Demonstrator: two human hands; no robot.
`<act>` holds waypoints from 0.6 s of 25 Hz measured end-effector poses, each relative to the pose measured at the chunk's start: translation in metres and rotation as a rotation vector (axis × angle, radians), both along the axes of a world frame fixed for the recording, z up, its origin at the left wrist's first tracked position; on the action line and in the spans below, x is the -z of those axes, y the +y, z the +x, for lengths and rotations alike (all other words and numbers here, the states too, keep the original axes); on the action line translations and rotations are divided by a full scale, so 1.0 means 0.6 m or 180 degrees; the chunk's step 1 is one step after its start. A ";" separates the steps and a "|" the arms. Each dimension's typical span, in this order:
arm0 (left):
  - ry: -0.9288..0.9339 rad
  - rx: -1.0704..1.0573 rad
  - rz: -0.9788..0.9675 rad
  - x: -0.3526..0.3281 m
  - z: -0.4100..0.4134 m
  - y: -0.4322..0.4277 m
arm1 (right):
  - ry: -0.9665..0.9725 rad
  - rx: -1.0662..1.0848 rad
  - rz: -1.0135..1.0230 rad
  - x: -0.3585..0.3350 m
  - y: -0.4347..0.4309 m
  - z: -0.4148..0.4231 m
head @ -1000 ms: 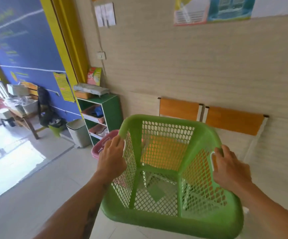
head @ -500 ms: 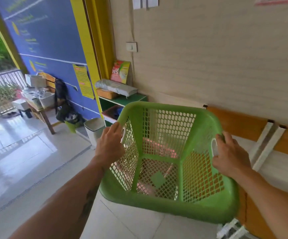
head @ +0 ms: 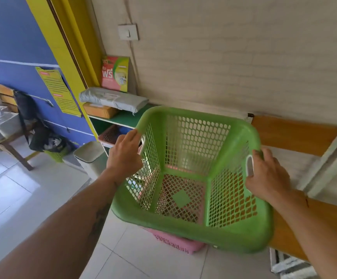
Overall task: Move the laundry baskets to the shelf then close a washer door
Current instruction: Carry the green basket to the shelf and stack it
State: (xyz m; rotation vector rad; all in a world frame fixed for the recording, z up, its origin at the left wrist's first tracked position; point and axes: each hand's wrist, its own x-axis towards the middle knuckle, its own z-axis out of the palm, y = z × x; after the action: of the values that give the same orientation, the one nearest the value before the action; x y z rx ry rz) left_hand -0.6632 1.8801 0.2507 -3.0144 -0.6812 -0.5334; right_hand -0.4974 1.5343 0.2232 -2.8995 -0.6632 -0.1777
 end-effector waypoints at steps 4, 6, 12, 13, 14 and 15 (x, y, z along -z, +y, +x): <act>0.0200 0.0037 -0.0192 0.046 0.055 0.073 | 0.0195 0.0023 0.0039 0.061 0.071 0.048; 0.0274 0.0044 -0.0309 0.075 0.077 0.106 | 0.0418 0.0086 0.0172 0.094 0.106 0.065; 0.0435 0.0423 -0.0414 0.226 0.170 0.205 | 0.0739 0.0442 0.0045 0.232 0.186 0.102; 0.0487 0.0503 -0.0480 0.266 0.186 0.220 | 0.0799 0.0505 0.0012 0.266 0.195 0.105; 0.0579 0.0581 -0.0553 0.311 0.202 0.232 | 0.0885 0.0598 -0.0031 0.304 0.204 0.109; 0.0687 0.0647 -0.0599 0.356 0.213 0.241 | 0.0963 0.0675 -0.0074 0.342 0.215 0.113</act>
State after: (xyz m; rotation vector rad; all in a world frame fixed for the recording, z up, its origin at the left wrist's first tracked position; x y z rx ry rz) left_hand -0.5355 2.0249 0.0372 -3.2717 -0.4388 -0.1467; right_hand -0.4296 1.6631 0.0181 -2.9241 -0.3092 0.2417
